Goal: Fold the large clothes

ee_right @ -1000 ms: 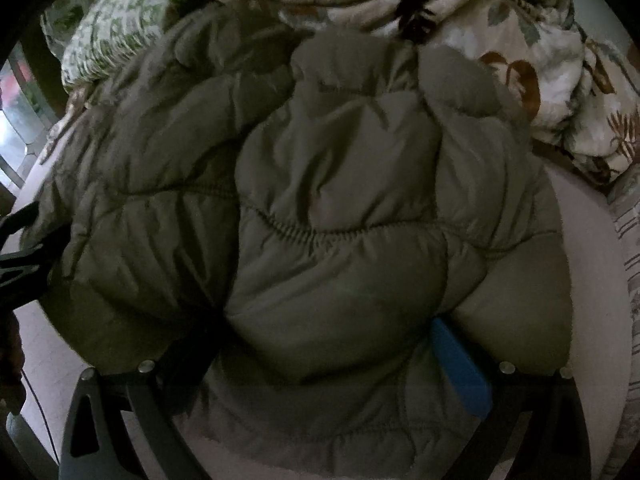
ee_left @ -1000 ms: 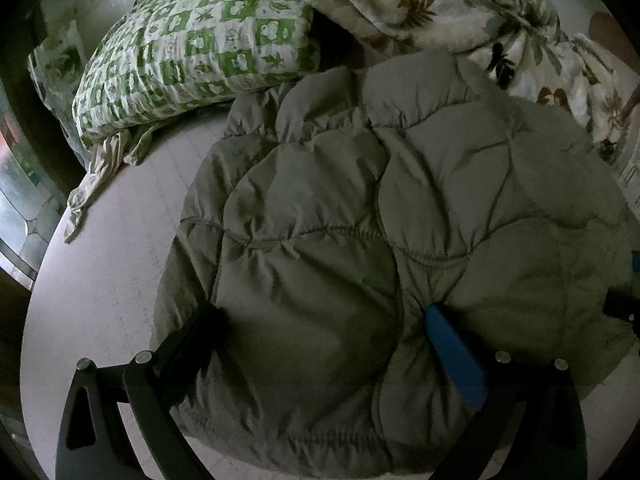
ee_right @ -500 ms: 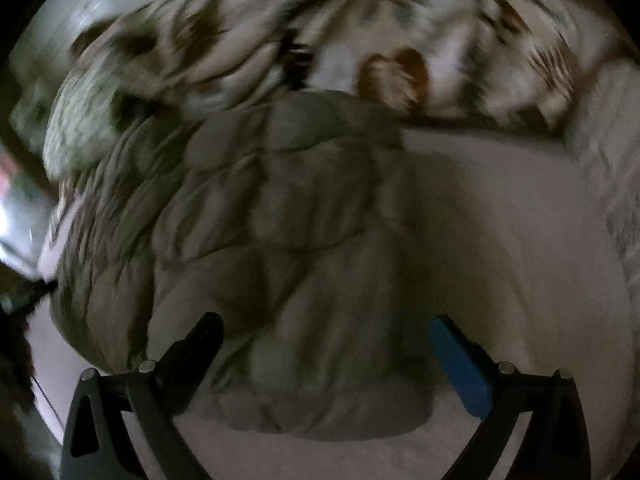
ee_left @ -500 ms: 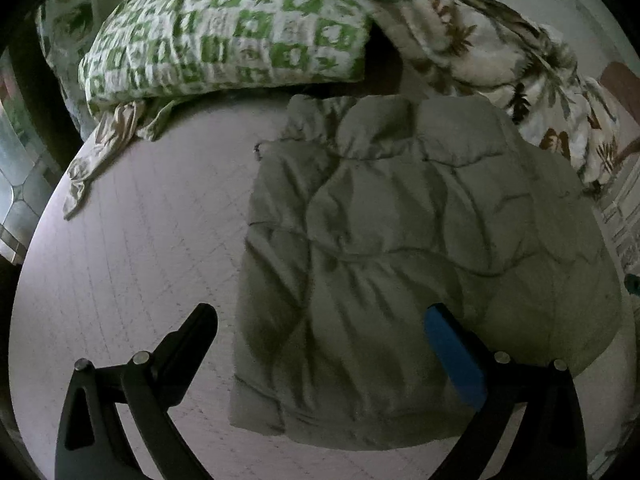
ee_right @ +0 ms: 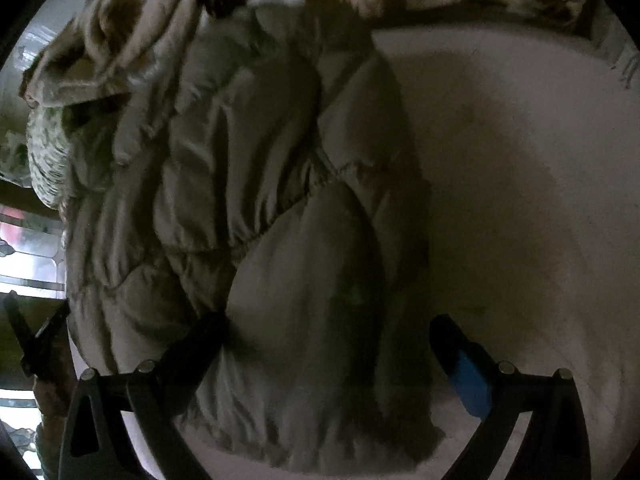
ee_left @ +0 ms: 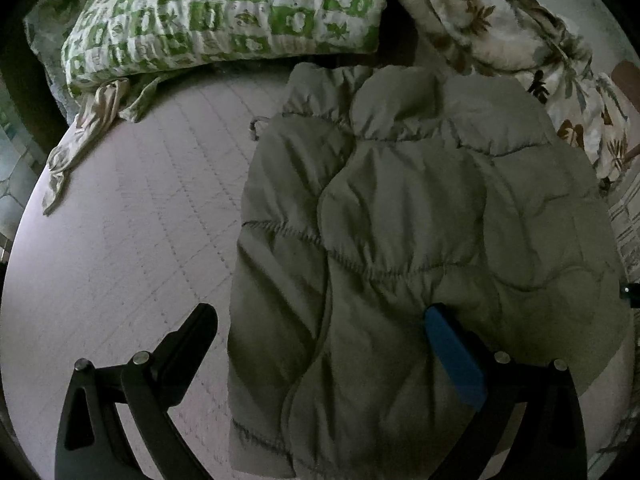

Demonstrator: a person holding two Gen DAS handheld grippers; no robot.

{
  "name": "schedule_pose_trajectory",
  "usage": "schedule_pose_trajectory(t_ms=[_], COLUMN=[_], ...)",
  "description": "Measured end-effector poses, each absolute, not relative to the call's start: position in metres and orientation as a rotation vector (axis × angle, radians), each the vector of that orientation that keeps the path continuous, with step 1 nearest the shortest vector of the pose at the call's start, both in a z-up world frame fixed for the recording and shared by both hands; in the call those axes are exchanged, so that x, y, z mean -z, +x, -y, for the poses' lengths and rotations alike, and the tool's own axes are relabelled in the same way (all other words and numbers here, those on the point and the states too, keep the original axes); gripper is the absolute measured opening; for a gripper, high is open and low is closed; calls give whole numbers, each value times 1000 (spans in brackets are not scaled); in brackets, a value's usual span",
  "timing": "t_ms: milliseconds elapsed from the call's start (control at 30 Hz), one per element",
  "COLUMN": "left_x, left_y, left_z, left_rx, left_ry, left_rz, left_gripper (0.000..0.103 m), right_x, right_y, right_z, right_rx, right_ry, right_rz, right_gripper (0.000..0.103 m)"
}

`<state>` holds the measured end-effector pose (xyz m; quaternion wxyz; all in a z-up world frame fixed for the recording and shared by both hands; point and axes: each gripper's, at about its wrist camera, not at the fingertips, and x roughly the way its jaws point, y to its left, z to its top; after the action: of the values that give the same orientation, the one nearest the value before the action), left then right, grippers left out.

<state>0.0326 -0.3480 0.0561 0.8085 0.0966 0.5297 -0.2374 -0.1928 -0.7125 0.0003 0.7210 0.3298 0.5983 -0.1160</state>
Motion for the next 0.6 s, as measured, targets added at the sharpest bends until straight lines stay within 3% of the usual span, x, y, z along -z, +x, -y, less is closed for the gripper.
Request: schedule_pose_trajectory(t_ms=[233, 400, 600], left_x=[-41, -14, 6], left_y=[47, 65, 68], left_z=[358, 359, 362], left_rx=[557, 618, 672], left_ry=[277, 228, 241], left_rz=[-1205, -1342, -1363], left_gripper=[103, 103, 103], right_x=[44, 44, 38], right_y=[-189, -188, -174], right_z=[723, 724, 717], right_rx=[172, 163, 169], right_ry=[877, 843, 811], right_rz=[-1362, -1356, -1367], right_gripper=[103, 103, 103])
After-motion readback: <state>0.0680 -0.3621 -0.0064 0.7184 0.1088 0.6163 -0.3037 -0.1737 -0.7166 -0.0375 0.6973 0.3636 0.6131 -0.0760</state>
